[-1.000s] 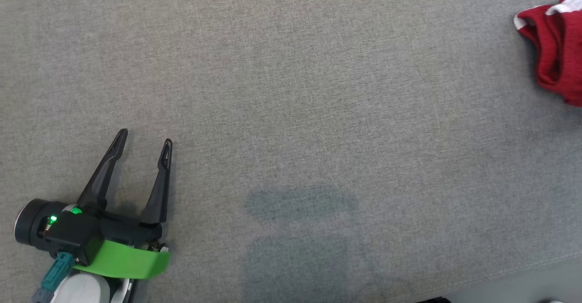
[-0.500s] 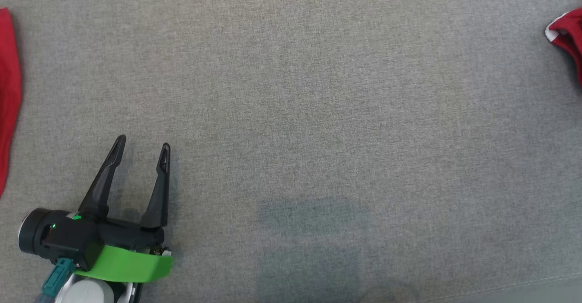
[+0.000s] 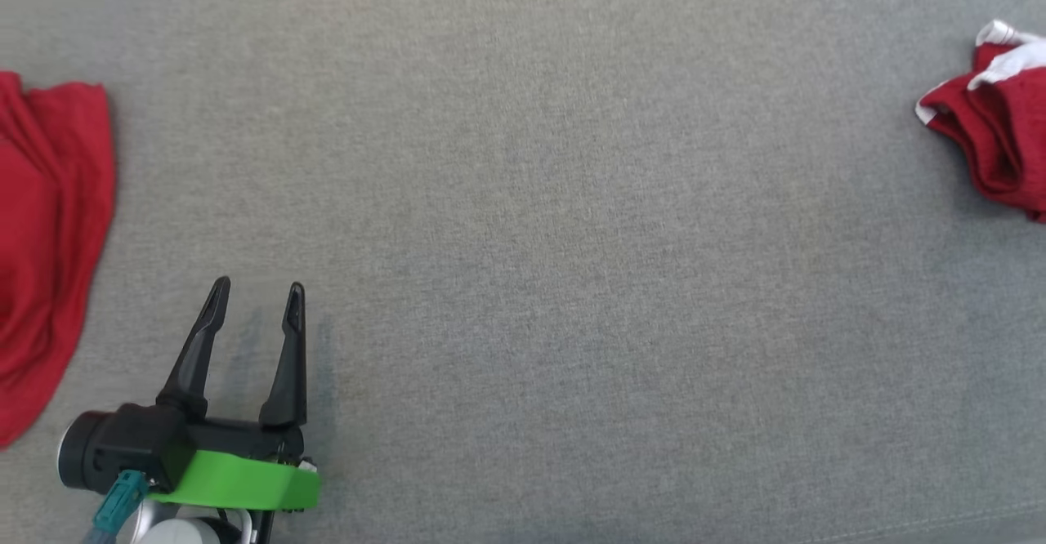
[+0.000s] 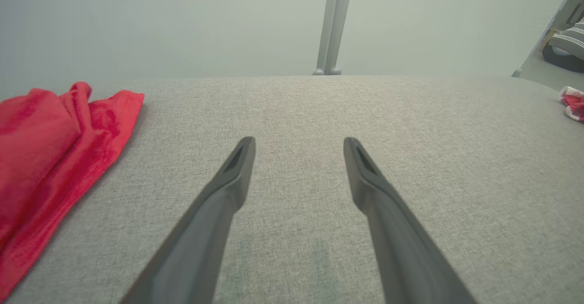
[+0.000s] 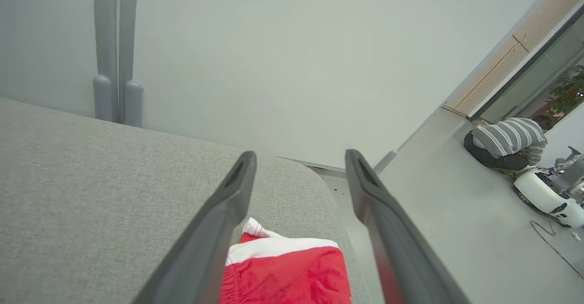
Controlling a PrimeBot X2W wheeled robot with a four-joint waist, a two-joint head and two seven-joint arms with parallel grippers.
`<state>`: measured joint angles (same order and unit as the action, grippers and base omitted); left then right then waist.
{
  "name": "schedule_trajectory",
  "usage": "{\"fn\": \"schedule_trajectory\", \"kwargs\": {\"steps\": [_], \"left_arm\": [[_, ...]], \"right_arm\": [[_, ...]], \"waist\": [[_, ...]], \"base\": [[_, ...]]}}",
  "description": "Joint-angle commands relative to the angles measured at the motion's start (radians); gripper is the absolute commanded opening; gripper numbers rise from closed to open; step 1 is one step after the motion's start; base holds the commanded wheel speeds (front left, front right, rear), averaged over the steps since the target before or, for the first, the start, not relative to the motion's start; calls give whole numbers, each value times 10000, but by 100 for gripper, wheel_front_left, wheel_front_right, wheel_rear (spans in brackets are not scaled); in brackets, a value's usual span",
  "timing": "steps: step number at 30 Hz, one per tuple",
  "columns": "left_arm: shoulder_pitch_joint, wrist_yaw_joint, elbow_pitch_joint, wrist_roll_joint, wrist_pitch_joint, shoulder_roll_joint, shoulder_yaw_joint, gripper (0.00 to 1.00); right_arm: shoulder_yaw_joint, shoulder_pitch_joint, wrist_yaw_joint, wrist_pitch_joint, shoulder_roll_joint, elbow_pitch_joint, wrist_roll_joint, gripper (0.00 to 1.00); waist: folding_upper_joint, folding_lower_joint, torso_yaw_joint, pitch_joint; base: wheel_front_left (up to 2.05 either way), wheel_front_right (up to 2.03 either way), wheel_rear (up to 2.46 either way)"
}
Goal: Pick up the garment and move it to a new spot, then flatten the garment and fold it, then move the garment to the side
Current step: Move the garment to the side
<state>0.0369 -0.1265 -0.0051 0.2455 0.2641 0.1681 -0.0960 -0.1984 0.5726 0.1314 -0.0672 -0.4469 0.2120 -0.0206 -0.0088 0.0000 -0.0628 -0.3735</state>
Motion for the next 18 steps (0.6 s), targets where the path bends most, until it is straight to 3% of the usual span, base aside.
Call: {"fn": "schedule_trajectory", "kwargs": {"steps": [1,4,5,6,9,15,18], "left_arm": [[-44,-1,163,35,0,-109,76,100],[-103,-8,372,38,0,-183,168,100],[-180,-13,565,47,0,-252,283,100],[-180,-13,565,47,0,-252,283,100],[-335,-18,882,70,2,-327,556,100],[-265,-42,1420,8,2,-531,760,100],[-208,-45,1703,12,0,-615,804,100]], "right_arm": [[74,-637,-11,293,146,-432,110,100],[-15,-1499,-12,668,459,-1118,259,100],[-29,-2336,-14,1060,904,-1749,187,100],[-29,-2336,-14,1060,904,-1749,187,100],[168,-3441,-15,1670,1738,-2332,42,100],[495,-5203,-14,3004,3129,-1792,-518,100],[537,-5758,-15,3212,3532,-1372,-629,100]], "waist": [[88,0,525,843],[88,0,740,1108],[88,0,905,1315],[88,0,905,1315],[88,0,1039,1533],[88,0,1475,1987],[88,0,1652,2232]], "base": [[0,0,0],[0,0,0],[0,0,0],[0,0,0],[0,0,0],[0,0,0],[0,0,0]]}}
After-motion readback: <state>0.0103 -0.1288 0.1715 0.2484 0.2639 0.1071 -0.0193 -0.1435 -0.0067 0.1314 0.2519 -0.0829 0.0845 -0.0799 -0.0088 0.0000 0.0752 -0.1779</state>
